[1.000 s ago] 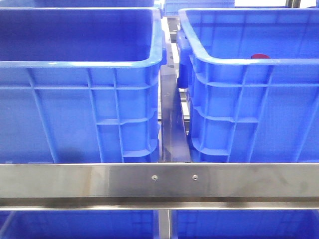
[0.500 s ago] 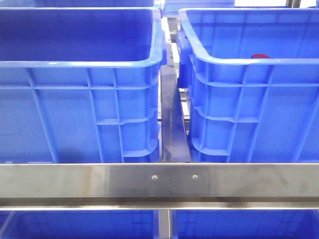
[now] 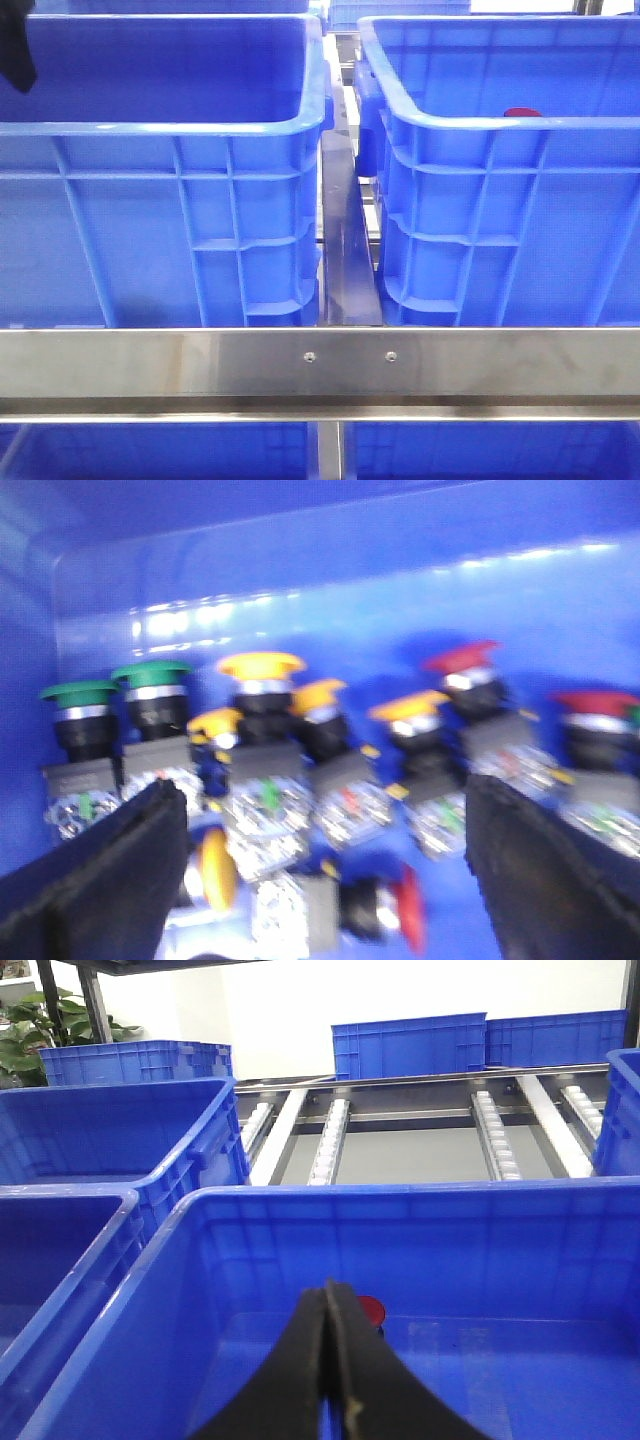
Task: Pick red and yellow buttons and place in box
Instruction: 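Close the left gripper on a yellow mushroom button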
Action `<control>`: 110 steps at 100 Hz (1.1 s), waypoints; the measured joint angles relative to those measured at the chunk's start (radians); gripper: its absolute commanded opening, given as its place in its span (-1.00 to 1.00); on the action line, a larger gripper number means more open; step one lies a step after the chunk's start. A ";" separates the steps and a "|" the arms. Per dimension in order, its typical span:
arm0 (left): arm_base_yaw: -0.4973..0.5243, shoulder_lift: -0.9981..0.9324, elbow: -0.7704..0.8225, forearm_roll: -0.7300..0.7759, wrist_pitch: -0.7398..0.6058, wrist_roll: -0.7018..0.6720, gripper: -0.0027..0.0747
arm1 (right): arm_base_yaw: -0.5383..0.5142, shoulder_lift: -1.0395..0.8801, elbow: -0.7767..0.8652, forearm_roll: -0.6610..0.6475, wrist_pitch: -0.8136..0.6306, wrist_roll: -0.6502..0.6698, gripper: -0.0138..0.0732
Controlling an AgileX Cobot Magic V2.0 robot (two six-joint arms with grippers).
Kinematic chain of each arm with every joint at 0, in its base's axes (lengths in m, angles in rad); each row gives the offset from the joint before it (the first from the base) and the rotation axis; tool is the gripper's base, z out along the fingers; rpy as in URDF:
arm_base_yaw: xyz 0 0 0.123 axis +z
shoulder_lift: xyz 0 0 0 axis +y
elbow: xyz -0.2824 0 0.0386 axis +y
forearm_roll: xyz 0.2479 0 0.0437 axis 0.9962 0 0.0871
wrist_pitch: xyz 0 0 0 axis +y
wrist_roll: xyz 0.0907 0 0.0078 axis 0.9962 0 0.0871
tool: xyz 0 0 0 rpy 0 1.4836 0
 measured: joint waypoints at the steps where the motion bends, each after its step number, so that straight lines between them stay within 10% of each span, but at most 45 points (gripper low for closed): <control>1: 0.002 0.003 -0.002 0.000 0.000 0.000 0.45 | 0.000 0.000 0.000 0.000 0.000 0.000 -0.84; 110: 0.031 0.241 -0.020 0.006 -0.029 -0.003 0.37 | 0.000 0.000 0.000 0.000 0.001 0.000 -0.84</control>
